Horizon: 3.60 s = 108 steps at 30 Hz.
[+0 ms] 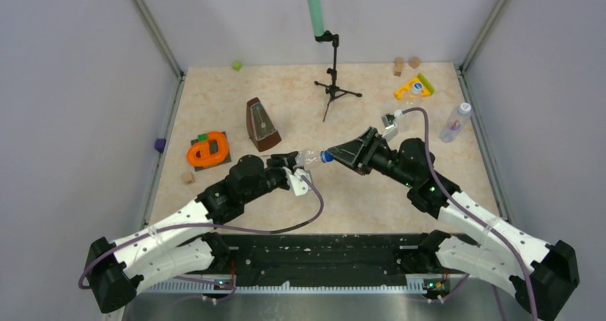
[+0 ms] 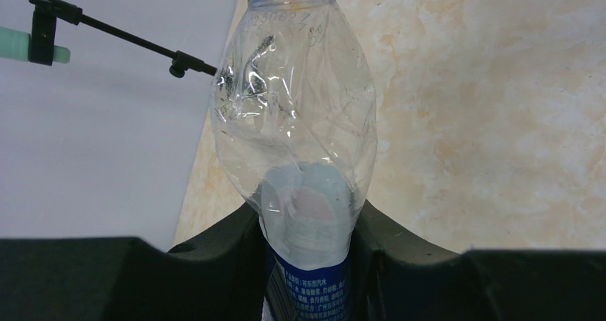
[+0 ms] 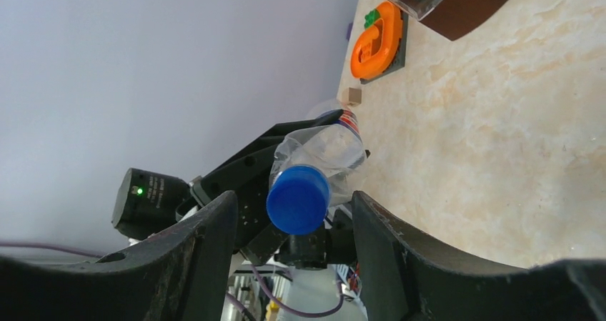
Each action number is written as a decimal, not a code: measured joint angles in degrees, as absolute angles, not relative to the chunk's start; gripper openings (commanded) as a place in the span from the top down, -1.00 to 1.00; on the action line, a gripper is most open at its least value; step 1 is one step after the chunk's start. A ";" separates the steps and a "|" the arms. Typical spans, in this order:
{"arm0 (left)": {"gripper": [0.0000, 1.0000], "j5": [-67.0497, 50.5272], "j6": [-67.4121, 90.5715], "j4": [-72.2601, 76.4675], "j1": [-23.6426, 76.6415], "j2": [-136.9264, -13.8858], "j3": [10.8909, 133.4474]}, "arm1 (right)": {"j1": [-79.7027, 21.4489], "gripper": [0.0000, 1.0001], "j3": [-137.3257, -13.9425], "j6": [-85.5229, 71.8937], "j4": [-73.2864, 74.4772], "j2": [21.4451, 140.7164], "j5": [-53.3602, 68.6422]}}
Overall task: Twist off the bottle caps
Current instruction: Unscrew the bottle cap from the plastic bottle, then place the bottle cap at the center of the board, then move the bottle cap to the center of the board.
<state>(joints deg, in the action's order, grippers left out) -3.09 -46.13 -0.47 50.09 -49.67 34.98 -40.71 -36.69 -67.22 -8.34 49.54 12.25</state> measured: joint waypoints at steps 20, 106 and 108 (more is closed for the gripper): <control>1.00 -2.94 -46.48 -0.93 50.24 -49.78 34.98 | -40.69 0.83 -36.69 -66.50 -9.21 52.36 15.70; 1.00 -7.57 -22.37 3.29 42.72 -24.91 27.42 | -40.16 0.93 -101.82 -16.38 20.80 128.38 -5.50; 1.00 -7.49 -22.37 3.29 42.72 -24.93 27.42 | -40.40 0.92 -101.78 -16.03 21.02 128.42 -5.41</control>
